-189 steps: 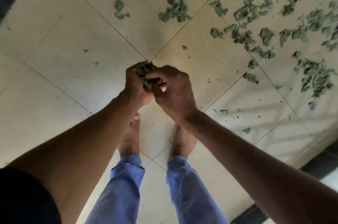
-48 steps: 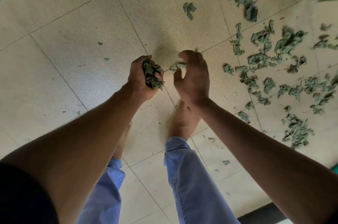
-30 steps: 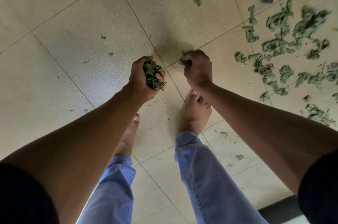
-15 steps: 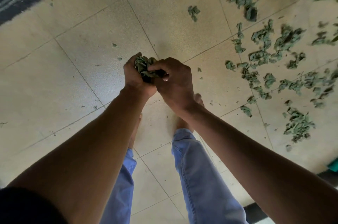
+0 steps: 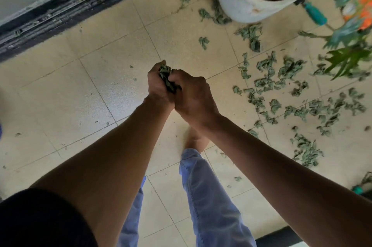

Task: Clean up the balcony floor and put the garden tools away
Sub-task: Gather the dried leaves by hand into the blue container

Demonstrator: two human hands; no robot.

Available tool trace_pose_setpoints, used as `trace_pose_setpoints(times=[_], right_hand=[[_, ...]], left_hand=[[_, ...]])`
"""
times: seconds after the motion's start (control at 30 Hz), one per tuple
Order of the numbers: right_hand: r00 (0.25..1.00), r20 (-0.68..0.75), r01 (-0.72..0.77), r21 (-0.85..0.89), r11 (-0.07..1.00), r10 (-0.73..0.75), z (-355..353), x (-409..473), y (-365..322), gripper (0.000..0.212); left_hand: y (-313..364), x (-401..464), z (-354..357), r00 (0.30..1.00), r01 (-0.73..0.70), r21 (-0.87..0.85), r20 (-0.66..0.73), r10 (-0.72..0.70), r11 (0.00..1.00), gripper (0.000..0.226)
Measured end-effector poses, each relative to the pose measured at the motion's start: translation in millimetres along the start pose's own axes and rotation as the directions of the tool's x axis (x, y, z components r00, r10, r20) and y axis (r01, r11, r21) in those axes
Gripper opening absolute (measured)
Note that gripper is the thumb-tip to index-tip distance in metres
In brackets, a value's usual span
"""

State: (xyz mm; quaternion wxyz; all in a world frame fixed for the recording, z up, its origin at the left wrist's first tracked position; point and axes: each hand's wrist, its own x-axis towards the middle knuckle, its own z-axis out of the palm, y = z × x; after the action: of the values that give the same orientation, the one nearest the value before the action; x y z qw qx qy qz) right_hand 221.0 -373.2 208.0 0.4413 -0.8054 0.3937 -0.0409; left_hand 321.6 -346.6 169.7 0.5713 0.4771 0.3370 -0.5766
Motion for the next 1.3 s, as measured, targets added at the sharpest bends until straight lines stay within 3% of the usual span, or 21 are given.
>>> trace_pose_setpoints(times=[0.13,0.23,0.33,0.43,0.53,0.63,0.73,0.87,1.07,1.3], right_hand=[[0.998,-0.016,0.054,-0.26,0.964,-0.061,-5,10,3,0.009],[0.999,-0.024,0.025,-0.331,0.943,-0.035,3,14,7,0.007],[1.0,-0.006,0.017,-0.284,0.959,-0.02,14,20,17,0.011],[0.999,-0.003,0.053,-0.117,0.992,-0.053,25,23,29,0.015],[0.986,-0.138,0.096,0.029,0.995,-0.091,30,33,42,0.006],[0.965,-0.258,-0.055,0.002,0.999,0.053,34,61,75,0.017],[0.947,-0.257,-0.225,-0.095,0.97,0.194,39,94,120,0.034],[0.919,-0.248,-0.365,-0.24,0.899,0.307,47,141,176,0.04],[0.983,-0.068,-0.18,-0.528,0.83,0.17,56,187,214,0.066],[0.991,-0.037,-0.126,-0.581,0.804,0.128,67,198,223,0.045]], left_hand=[[-3,-5,10,0.997,0.008,0.017,0.082,-0.01,1.0,0.069],[-1,2,-1,0.994,0.005,-0.005,0.113,-0.004,1.0,0.069],[-4,11,-8,0.992,0.034,0.008,0.119,-0.035,0.999,0.07],[-5,27,-14,0.993,-0.029,0.053,0.117,0.023,0.998,0.075],[3,44,-18,0.99,0.084,-0.059,0.122,-0.076,0.995,0.06],[7,78,-27,0.986,0.167,-0.182,0.03,-0.164,0.969,0.029],[13,109,-30,0.981,0.188,-0.137,-0.014,-0.192,0.972,0.027],[24,147,-29,0.973,0.229,-0.068,0.0,-0.23,0.971,0.026],[40,192,-33,0.975,0.221,0.051,0.021,-0.222,0.974,0.029],[50,199,-52,0.974,0.223,0.047,0.024,-0.224,0.974,0.029]])
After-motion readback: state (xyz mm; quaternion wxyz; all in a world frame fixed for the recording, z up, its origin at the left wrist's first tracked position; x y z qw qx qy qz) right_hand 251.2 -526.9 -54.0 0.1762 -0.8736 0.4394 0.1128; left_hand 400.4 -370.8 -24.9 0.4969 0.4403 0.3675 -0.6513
